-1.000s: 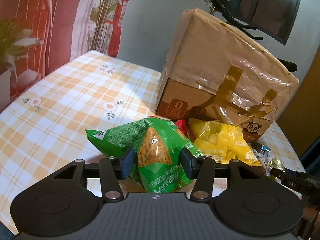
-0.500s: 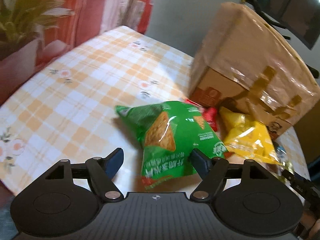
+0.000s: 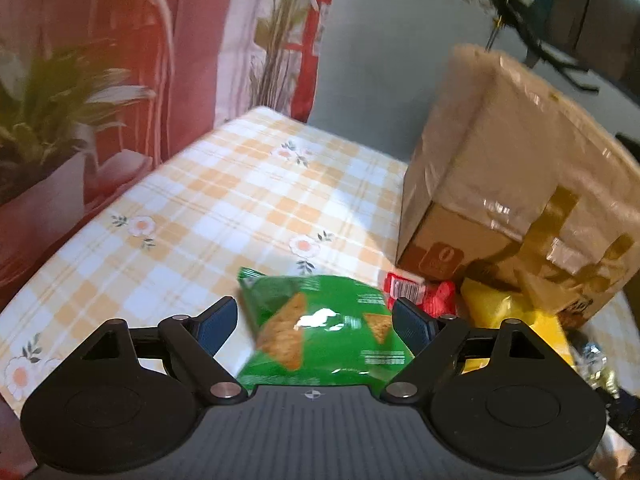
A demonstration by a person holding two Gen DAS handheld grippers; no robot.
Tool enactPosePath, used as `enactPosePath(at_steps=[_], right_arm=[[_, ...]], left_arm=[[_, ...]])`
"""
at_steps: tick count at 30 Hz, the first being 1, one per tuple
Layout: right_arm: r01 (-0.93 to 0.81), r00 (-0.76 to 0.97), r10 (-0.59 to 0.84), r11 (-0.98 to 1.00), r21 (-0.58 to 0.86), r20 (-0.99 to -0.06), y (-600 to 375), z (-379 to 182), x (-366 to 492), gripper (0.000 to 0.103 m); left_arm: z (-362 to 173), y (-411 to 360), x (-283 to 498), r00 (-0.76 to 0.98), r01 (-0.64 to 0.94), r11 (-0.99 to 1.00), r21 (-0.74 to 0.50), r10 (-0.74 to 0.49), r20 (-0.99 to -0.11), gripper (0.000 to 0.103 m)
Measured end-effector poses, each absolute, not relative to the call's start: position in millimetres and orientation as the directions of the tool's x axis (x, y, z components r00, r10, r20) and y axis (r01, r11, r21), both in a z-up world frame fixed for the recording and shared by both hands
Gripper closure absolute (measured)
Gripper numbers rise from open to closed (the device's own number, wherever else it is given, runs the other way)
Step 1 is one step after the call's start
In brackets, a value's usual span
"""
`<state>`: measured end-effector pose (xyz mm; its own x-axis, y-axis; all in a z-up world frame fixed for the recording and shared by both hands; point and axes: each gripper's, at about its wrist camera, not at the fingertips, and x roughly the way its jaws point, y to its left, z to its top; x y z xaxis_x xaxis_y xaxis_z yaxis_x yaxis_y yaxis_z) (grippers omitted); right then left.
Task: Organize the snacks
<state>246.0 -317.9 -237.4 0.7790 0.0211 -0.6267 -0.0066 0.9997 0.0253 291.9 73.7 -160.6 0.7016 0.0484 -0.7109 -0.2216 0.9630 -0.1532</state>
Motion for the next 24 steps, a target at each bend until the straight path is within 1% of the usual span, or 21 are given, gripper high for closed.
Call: enactPosePath(at_steps=[5,7,10,12,14,17,24], right_arm=[[-0.007,0.779,0.022,1.0,0.026,-0.627,-318,-237,246,0.051],[-0.007,0.779,0.021,1.0,0.025,-0.627,-318,-237,246,0.051],[-0.006,0.779,0.022,1.0,0.028,-0.627,-318,-237,246,0.051],[-0.007,0.779,0.023,1.0,0.027,-0.627,-318,-237,246,0.05],[-0.008,0.779,0.024,1.0,0.029,-0.627,-318,-237,246,0.05],[-0.01,0.778,0.024,1.0,0.026,-0.628,-318,-237,247,0.049],[-0.026,0.772,0.033,0.999,0.02,-0.635,-315,-238,250,0.043]], left_arm=[[-174,57,308,0.673,-0.211,0.975,-0.072,0.091,-0.734,0.017],[-180,56,309,0.656,-0.199,0.979,-0.045,0.098,-0.748,0.014],[-186,57,306,0.657,-0.191,0.981,-0.042,0.096,-0.748,0.012],[-187,57,300,0.671,-0.173,0.984,-0.035,0.092,-0.736,0.015],[-186,56,293,0.689,-0.163,0.986,-0.022,0.098,-0.718,0.022],[-182,59,277,0.722,-0.151,0.987,-0.052,0.074,-0.688,0.027],[-163,61,257,0.79,-0.118,0.984,-0.132,0.013,-0.613,0.027]])
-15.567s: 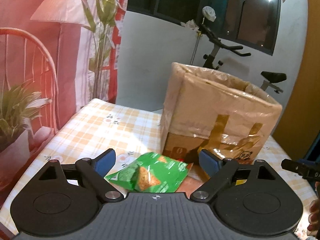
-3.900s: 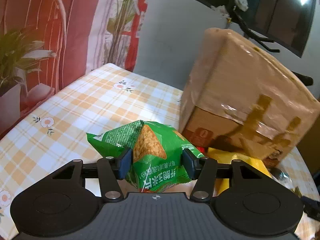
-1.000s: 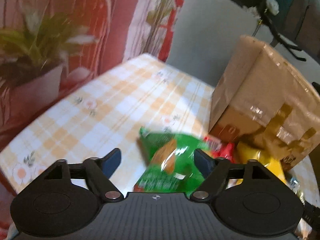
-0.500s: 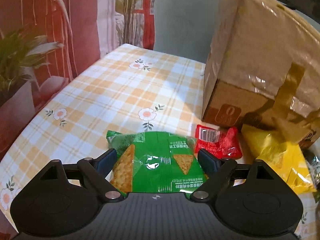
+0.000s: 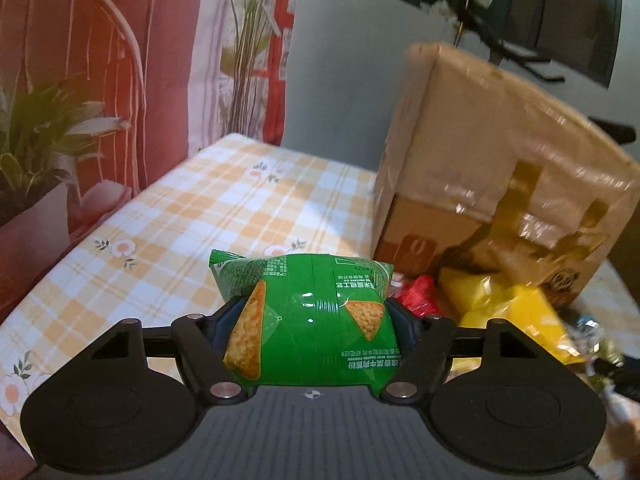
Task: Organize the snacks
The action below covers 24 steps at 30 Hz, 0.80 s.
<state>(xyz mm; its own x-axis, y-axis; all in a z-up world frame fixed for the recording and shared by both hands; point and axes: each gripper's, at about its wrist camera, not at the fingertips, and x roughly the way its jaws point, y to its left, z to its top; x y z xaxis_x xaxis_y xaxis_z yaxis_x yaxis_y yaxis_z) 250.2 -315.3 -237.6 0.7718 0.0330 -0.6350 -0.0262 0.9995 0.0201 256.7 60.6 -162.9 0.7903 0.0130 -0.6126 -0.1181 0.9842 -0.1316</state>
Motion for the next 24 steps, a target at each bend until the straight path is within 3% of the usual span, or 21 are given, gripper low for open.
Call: enactPosePath(at_steps=[7,11,13,14,18,24], right_arm=[[-0.023,0.755,0.017,1.0,0.0,-0.656,-311,-237,259,0.039],[-0.025,0.747,0.03,1.0,0.017,-0.664,-309,-231,253,0.056],[-0.028,0.76,0.051,0.999,0.045,-0.648,-309,-227,244,0.075],[-0.024,0.765,0.053,0.998,0.054,-0.642,-309,-224,240,0.091],[-0.009,0.781,0.096,0.99,0.142,-0.617,-313,-211,228,0.101],[-0.026,0.826,0.115,0.986,0.167,-0.551,-312,-183,213,0.102]], left_arm=[[-159,54,247,0.8,-0.091,0.981,-0.173,-0.031,-0.599,0.027],[-156,53,239,0.806,-0.079,0.979,-0.186,-0.047,-0.59,0.027],[-155,54,237,0.809,-0.073,0.979,-0.191,-0.054,-0.585,0.027],[-155,54,237,0.81,-0.07,0.979,-0.194,-0.057,-0.583,0.027],[-152,52,234,0.817,-0.055,0.978,-0.2,-0.07,-0.572,0.027],[-146,50,229,0.835,-0.039,0.98,-0.197,-0.076,-0.545,0.027]])
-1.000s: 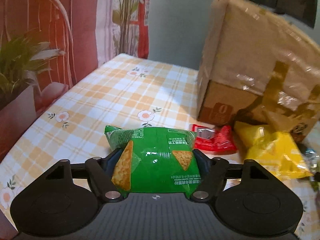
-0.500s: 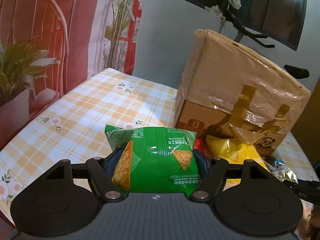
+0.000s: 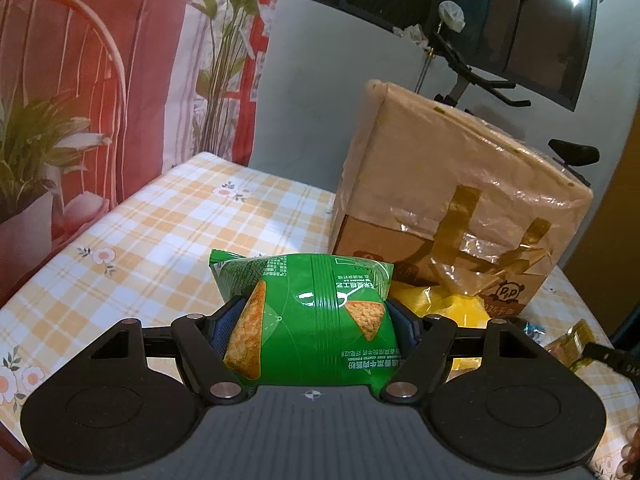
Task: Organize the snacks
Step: 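Carry the green chip bag and gold packet over the box and release both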
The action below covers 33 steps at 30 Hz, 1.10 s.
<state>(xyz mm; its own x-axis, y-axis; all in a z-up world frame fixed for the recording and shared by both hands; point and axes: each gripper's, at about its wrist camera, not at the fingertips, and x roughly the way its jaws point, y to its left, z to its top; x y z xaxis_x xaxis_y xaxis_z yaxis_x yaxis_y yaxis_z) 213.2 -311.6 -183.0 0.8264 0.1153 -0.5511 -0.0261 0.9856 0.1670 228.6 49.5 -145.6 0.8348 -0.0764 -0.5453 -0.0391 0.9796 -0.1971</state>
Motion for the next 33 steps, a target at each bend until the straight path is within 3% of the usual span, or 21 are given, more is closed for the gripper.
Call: enactPosePath(at_steps=[16,23,28,33], right_arm=[[-0.109,0.935,0.157,0.981,0.161,-0.317,-302,-81,213,0.102],[-0.179,0.959,0.2,0.976,0.12,-0.198,-289,-30,241,0.102],[-0.21,0.962,0.221,0.974,0.079,-0.161,-281,-12,272,0.102],[-0.217,0.957,0.224,0.975,0.057,-0.183,-272,-13,318,0.102]], left_arm=[[-81,23,241,0.923,0.111,0.992,-0.068,-0.128,-0.363,0.027],[-41,8,276,0.946,0.161,0.984,-0.079,-0.177,-0.273,0.027],[-23,-7,306,0.946,0.206,0.976,-0.073,-0.218,-0.239,0.027],[-20,-26,346,0.942,0.22,0.974,-0.054,-0.227,-0.246,0.027]])
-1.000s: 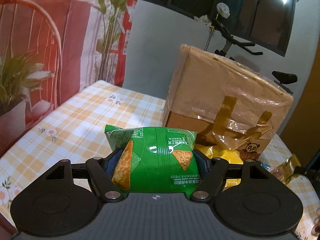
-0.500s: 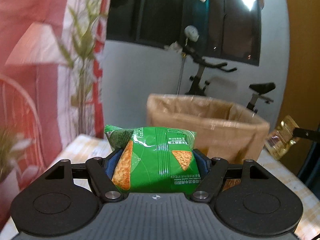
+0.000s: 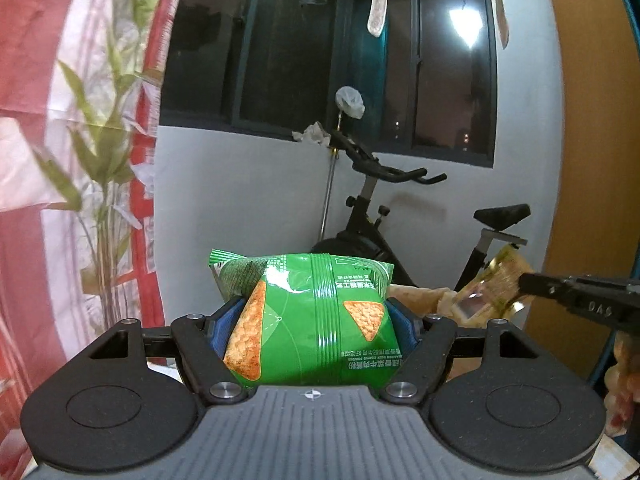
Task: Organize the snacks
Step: 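Carry the green chip bag and gold packet over the box and release both, then move both tools back from the box toward the snack pile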
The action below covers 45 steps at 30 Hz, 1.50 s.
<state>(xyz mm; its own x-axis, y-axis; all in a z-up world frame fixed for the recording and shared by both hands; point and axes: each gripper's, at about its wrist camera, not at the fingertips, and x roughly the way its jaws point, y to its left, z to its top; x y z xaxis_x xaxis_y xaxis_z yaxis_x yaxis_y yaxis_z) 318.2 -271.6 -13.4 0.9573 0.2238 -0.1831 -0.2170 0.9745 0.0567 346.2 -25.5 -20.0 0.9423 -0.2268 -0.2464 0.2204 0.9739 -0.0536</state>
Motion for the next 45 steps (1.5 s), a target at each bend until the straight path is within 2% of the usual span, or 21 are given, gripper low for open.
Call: enactPosePath(at_steps=[11,19,20,22,24,27,29,33,37,42,45], right_arm=[[-0.193,0.925,0.2,0.98,0.052,-0.324,-263,-54,390,0.102],[-0.178,0.901,0.184,0.983,0.052,-0.394,-269,-76,392,0.099],[-0.181,0.9,0.188,0.982,0.056,-0.393,-269,-75,390,0.096],[-0.181,0.902,0.193,0.981,0.067,-0.387,-271,-74,386,0.082],[-0.191,0.904,0.204,0.979,0.073,-0.376,-271,-73,382,0.06],[-0.217,0.903,0.233,0.972,0.086,-0.362,-272,-73,372,0.039],[-0.22,0.9,0.241,0.97,0.099,-0.363,-272,-73,366,0.035],[-0.228,0.901,0.266,0.962,0.147,-0.342,-273,-72,350,0.02],[-0.217,0.91,0.263,0.961,0.173,-0.321,-273,-67,334,0.017],[-0.211,0.921,0.26,0.959,0.19,-0.291,-269,-63,314,0.005],[-0.216,0.925,0.269,0.954,0.209,-0.27,-269,-66,302,0.004]], left_arm=[[-38,-46,410,0.919,0.22,0.975,-0.024,-0.216,-0.329,0.026],[-50,-43,416,0.895,0.245,0.969,-0.042,-0.243,-0.375,0.021],[-50,-41,416,0.893,0.242,0.969,-0.049,-0.242,-0.38,0.02],[-48,-38,413,0.891,0.236,0.97,-0.059,-0.24,-0.385,0.02],[-47,-35,408,0.892,0.233,0.971,-0.061,-0.238,-0.384,0.02],[-44,-30,398,0.892,0.236,0.97,-0.062,-0.241,-0.381,0.02],[-43,-26,391,0.89,0.244,0.967,-0.065,-0.25,-0.381,0.02],[-42,-20,375,0.888,0.248,0.967,-0.061,-0.252,-0.385,0.02],[-44,-11,359,0.887,0.245,0.967,-0.067,-0.251,-0.387,0.02],[-48,-2,339,0.885,0.243,0.967,-0.08,-0.255,-0.39,0.02],[-52,2,327,0.884,0.237,0.968,-0.083,-0.25,-0.394,0.02]])
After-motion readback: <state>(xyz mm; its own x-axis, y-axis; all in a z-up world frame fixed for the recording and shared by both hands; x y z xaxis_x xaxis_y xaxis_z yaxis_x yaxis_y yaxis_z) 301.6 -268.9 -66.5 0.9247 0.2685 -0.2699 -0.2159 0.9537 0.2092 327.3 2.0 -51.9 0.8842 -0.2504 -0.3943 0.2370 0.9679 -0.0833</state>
